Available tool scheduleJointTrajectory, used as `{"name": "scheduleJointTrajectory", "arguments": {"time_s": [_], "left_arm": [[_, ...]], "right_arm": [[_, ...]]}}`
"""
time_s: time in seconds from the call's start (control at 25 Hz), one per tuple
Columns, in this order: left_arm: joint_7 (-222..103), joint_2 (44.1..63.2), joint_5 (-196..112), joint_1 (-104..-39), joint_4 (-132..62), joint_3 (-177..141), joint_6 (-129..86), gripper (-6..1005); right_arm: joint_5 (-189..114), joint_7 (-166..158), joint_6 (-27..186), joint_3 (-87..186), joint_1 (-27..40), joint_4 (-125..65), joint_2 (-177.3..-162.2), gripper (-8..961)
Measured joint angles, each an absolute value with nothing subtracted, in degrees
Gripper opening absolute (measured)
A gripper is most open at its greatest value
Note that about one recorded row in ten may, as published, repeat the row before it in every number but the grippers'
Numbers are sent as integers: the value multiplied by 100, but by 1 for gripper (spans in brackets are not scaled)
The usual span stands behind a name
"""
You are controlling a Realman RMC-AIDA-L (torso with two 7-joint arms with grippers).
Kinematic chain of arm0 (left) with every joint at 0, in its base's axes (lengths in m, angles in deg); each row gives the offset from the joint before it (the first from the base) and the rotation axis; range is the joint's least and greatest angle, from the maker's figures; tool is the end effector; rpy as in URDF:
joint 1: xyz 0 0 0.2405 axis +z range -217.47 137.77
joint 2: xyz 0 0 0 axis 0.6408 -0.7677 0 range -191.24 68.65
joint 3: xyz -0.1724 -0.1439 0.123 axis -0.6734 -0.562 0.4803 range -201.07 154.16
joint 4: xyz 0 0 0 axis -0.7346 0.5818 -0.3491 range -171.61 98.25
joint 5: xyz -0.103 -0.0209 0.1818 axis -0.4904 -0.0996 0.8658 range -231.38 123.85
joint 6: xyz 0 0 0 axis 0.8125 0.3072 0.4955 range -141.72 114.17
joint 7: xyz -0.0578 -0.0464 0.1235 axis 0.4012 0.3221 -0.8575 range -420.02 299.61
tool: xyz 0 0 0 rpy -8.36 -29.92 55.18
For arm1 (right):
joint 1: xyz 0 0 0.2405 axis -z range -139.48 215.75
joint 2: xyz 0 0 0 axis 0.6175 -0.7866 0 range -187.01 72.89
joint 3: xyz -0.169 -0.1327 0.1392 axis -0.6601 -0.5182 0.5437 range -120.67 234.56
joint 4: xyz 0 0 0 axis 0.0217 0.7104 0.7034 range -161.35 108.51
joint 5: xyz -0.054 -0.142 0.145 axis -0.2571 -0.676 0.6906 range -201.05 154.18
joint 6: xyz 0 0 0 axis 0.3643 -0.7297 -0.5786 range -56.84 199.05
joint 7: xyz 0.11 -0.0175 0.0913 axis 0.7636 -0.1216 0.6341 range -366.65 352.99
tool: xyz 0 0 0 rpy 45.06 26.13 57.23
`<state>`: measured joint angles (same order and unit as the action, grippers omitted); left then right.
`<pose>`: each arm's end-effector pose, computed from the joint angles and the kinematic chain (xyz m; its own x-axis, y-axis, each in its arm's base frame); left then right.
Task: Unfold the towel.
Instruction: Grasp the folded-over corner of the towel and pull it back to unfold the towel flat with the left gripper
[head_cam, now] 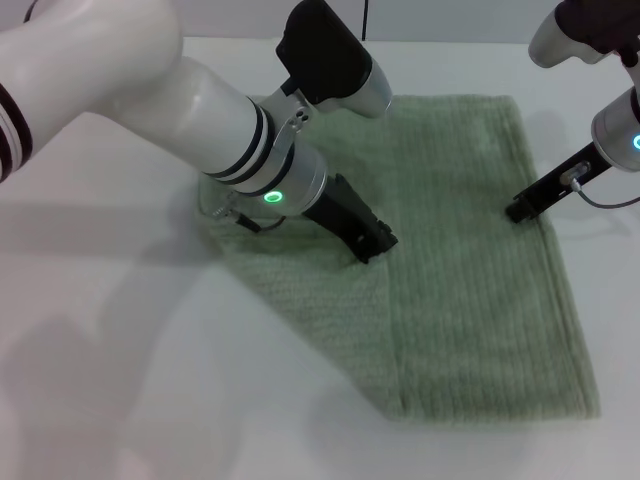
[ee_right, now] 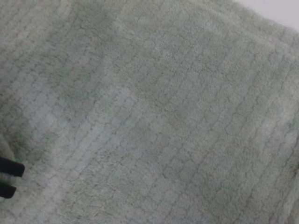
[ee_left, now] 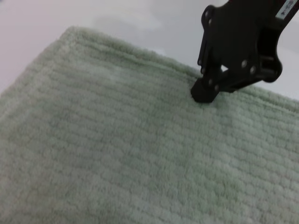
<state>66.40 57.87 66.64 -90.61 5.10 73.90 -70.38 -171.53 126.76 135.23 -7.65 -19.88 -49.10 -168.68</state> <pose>-0.1426 0.3846 -0.1154 0.9212 0.3709 -0.1175 0.3385 -0.9129 -0.2278 0.2315 0.4324 -0.0182 0.6506 -0.7396 0.1727 -0.6099 -0.6443 -0.4615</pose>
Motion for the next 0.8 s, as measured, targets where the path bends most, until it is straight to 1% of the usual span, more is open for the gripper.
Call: {"name": "scheduleJointTrajectory", "arguments": {"time_s": [0.4, 0.64, 0.8], "left_arm": [[6627, 5742, 6660, -8924, 875, 7339, -7304, 80], [6506, 5690, 6691, -8552, 1649, 7030, -7940, 62], [6426, 5685, 6723, -8475, 1824, 6845, -8234, 59]], "right_arm": [[-17153, 12668, 13517, -765, -1982, -4901, -16868, -1], [-17153, 12667, 13517, -765, -1985, -4881, -16868, -1], [-17153, 12667, 13517, -765, -1987, -4876, -16868, -1]]}}
